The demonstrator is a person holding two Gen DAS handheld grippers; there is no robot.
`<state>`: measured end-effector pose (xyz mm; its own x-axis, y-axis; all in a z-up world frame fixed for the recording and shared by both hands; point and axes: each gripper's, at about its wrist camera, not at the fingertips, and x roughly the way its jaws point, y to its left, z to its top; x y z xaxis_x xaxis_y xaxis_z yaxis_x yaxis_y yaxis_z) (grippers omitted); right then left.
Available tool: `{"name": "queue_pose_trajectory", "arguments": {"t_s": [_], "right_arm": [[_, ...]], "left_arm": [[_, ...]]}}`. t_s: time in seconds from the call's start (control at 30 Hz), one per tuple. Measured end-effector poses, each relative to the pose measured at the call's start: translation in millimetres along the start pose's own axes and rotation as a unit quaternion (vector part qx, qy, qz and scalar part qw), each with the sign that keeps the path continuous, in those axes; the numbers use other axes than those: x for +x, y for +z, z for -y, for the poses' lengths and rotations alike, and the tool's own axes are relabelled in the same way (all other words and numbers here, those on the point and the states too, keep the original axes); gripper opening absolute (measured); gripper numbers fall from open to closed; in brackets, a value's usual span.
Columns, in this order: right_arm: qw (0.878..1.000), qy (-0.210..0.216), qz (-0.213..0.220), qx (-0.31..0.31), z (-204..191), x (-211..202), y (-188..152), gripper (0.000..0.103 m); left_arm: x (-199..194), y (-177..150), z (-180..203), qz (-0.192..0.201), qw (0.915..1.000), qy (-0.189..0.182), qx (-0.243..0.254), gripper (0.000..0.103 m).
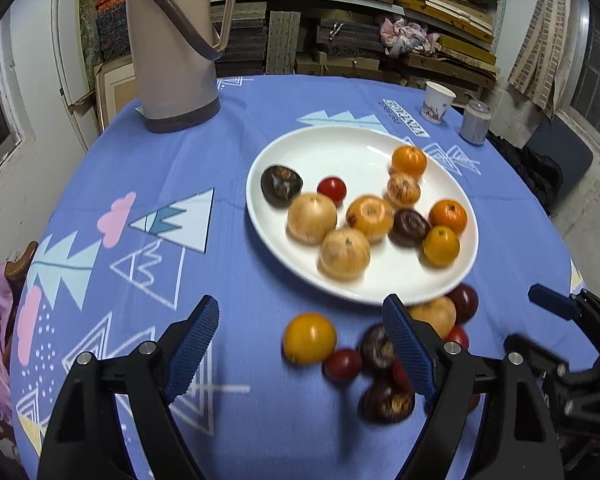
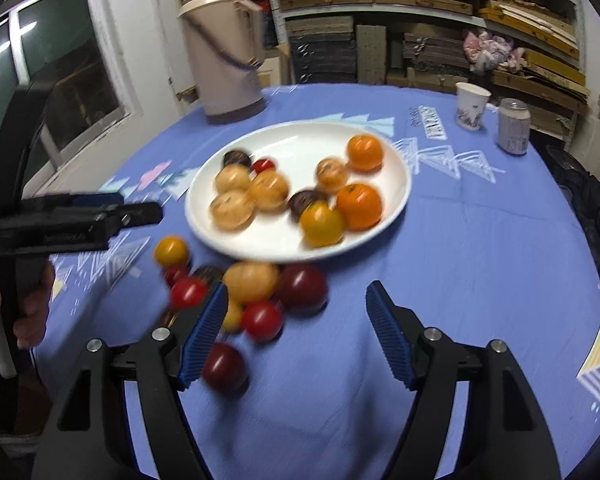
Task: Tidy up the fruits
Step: 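Withdraw both grippers from the plate toward the fruit pile, then grasp a dark red tomato with the right gripper while the left grasps a dark brown fruit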
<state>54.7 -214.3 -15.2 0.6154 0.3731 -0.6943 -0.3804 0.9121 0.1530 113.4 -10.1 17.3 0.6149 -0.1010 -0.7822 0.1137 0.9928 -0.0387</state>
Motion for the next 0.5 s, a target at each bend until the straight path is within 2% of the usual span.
{"name": "queue_pose_trajectory", "arguments": {"t_s": [0.17,0.3,0.5], "right_arm": [[1.0,0.016,-0.01,-0.009,-17,3,-19,0.07],[0.999,0.026,-0.028,-0.029,-35,13,-30,0.069],[0.998,0.03,-0.052,-0.035,-44,31,-35,0.06]], "left_arm": [[-3,-20,1,-0.007,1.0,-0.005,0.001,0.085],[0,-37,-3,-0.022,0.9993,-0.021,-0.019,0.085],[8,-51,0,-0.043,0.9988,-0.021,-0.013,0.085]]}}
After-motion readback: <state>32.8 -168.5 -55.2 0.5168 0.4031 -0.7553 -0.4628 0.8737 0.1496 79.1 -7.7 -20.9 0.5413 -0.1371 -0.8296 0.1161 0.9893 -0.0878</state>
